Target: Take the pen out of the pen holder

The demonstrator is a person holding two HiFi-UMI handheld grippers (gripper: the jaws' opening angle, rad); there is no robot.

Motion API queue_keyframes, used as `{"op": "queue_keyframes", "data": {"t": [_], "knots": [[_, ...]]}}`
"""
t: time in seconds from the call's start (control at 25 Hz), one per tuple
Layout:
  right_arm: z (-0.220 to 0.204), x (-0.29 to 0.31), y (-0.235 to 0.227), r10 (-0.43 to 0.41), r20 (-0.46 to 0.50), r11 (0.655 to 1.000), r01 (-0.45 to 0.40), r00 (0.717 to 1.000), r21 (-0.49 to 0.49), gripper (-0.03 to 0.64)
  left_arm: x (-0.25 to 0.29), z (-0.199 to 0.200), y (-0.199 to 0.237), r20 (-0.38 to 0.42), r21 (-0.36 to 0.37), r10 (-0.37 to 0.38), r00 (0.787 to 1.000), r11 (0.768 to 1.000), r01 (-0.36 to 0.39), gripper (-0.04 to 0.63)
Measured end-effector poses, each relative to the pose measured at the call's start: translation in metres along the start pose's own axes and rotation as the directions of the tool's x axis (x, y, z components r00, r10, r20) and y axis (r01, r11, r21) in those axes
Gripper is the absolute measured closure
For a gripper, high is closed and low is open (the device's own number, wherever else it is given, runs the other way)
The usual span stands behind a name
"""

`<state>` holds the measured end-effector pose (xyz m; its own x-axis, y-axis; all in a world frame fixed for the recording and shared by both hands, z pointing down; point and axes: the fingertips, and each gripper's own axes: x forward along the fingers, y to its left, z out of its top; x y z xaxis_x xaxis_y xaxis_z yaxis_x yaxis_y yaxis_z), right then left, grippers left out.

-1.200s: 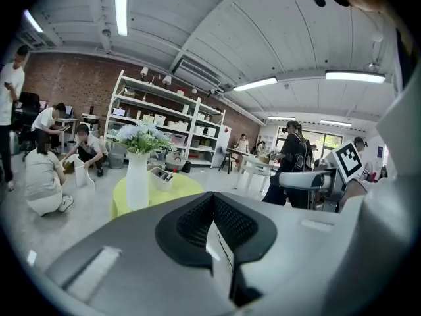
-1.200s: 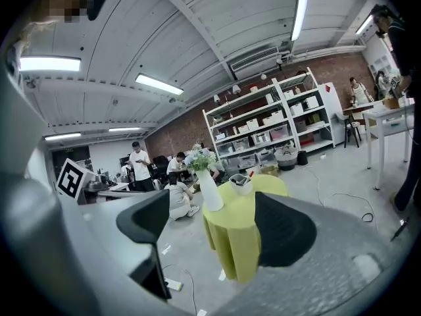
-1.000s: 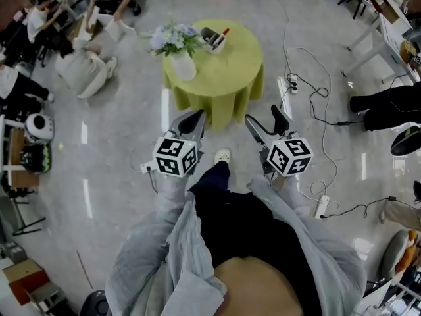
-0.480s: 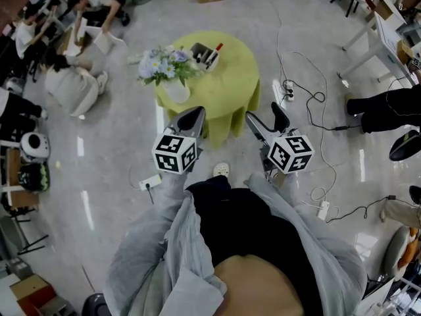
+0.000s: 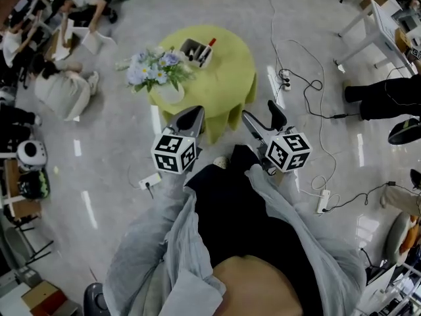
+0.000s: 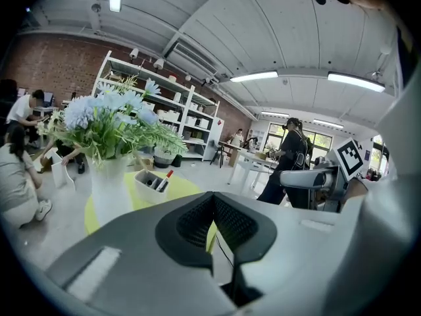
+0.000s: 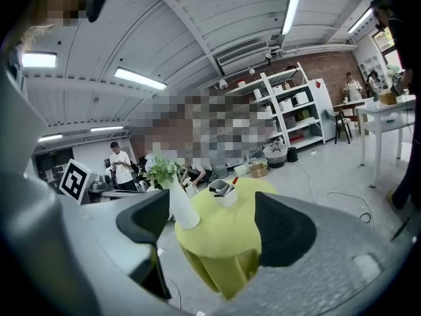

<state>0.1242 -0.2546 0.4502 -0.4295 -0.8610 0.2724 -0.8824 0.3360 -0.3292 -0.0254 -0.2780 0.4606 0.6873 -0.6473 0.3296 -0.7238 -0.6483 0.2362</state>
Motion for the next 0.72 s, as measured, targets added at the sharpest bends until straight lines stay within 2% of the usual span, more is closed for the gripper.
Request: {"op": "queue_keyframes", "data": {"t": [0.32,0.72], "knots": [[-0.004,0.02,-0.007,0.029,-0.049,1.0,-0.029,0.998,0.0,0.215,0.011,-0.007,0.008,-0.007,-0.042,0.02,1.0,0.999,-0.02,0.58],[0.014,0.088,-0.014,0.151,-0.162,0.978,-0.171,0.975,-0.116,0.215,0.028,0.001,0.034,-0.004,-0.123,0.144,0.99,0.982,-0.143,0.58]]}}
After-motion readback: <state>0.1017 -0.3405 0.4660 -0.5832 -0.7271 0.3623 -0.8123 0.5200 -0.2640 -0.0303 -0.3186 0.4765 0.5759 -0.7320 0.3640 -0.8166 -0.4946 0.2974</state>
